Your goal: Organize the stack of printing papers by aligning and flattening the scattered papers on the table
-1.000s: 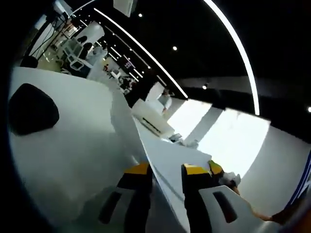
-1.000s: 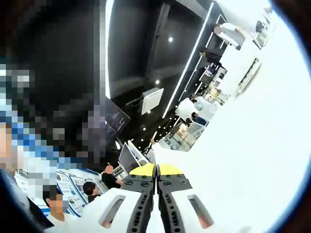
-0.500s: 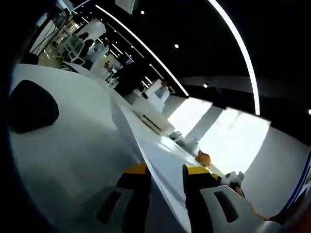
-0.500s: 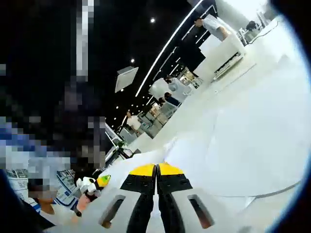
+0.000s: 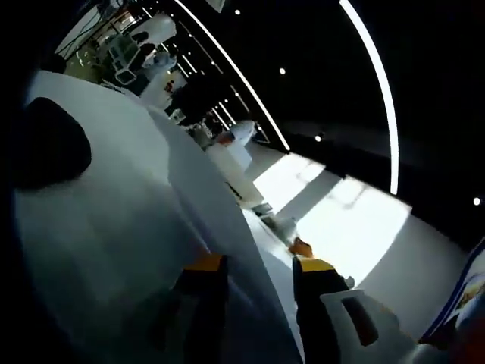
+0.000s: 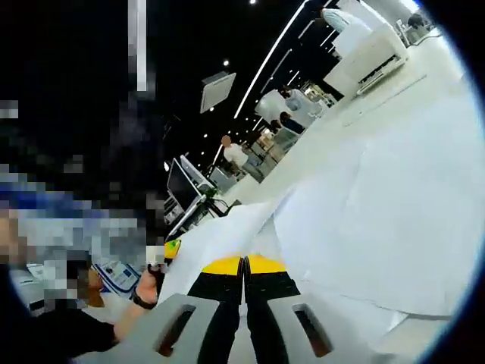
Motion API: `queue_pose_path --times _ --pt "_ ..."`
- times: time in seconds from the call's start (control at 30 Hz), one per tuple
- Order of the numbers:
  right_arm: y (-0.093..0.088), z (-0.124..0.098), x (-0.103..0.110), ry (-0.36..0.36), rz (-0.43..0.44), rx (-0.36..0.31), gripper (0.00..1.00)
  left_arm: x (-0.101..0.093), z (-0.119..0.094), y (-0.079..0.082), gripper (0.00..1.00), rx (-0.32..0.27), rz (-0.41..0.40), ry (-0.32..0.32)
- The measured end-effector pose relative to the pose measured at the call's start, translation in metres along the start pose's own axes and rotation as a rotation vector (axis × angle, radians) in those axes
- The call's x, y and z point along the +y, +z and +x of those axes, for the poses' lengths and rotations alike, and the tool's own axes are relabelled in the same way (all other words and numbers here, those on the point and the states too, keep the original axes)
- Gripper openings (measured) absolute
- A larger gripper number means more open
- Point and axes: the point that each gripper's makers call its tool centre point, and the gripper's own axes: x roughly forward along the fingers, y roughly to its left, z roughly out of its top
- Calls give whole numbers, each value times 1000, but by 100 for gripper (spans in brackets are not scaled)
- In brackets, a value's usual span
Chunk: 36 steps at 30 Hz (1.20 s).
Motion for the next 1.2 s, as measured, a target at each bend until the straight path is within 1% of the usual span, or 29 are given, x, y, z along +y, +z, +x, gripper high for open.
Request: queue_pose_path --times 0.13,0.23,0.33,0.47,0.53,0.57,0.63,0.7,0.83,0.97,1.1,1.2 --pt "-5 3 10 61 25 14 0 -2 2 -4 41 23 3 -5" --pt "-8 4 13 64 40 23 0 -3 3 -6 43 33 10 -7" --pt "-14 6 22 85 4 47 0 -4 3 -8 44 50 23 -10" --pt "-18 10 38 162 -46 58 0 -4 3 -8 46 54 22 -15" --pt "-16 10 42 184 -84 49 0 -4 3 -9 47 57 20 -19" --pt "-12 9 41 190 -93 44 0 -5 3 -9 47 58 18 -22" --pt "-6 8 42 207 -96 26 0 -7 3 -9 48 60 12 -33" --pt "-1 7 49 248 -95 11 0 -7 3 -9 49 62 11 -39" --pt "9 5 58 308 -115 -19 0 -9 3 -10 51 69 11 -49" --pt "11 4 69 356 -122 -40 0 -10 3 -11 52 75 19 -52" --pt "14 3 75 387 -112 -63 0 -10 4 -11 52 78 23 -51" --pt "20 3 75 405 -97 -84 0 -9 4 -12 52 81 27 -47"
